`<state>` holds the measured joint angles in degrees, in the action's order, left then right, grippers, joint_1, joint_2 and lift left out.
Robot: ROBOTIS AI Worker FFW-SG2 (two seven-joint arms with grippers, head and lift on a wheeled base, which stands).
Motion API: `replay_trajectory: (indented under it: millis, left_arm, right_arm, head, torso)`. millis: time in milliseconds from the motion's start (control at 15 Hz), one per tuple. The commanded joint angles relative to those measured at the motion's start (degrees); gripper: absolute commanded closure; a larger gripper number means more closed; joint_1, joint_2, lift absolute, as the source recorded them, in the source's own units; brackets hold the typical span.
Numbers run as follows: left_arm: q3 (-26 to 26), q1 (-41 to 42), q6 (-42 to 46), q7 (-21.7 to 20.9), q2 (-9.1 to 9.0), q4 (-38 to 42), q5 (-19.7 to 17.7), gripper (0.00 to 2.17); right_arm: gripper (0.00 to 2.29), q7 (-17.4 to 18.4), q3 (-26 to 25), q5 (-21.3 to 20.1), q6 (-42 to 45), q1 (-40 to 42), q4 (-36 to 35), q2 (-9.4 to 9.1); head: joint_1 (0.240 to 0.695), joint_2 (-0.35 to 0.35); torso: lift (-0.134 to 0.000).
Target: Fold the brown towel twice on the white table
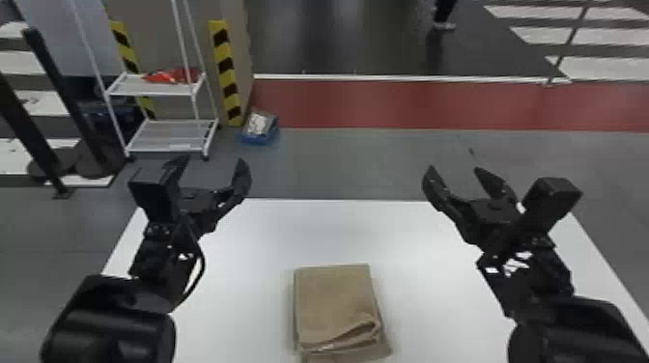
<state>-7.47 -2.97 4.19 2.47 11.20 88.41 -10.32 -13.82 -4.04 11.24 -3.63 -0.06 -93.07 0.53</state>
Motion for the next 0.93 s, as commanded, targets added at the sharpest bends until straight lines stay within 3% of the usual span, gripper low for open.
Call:
replay_trajectory:
  millis: [0,867]
  left_arm:
    - [0.09,0.07,0.07,-0.1,0.22,0.01,-0.14,0.02]
    - [0.35,0.33,-0.11,-0.8,0.31,0.45,-0.41,0.02]
  right_arm:
    - [0.07,0.2,0.61,-0.25,-0.38,-0.47,0.34,0.0]
    - [0.07,1.08,1.32,-0.78,-0.91,-1.35,0.52,0.0]
  head:
    - [0.647,0.01]
    - [0.647,0.019]
  torso:
    - [0.0]
    - [0.0]
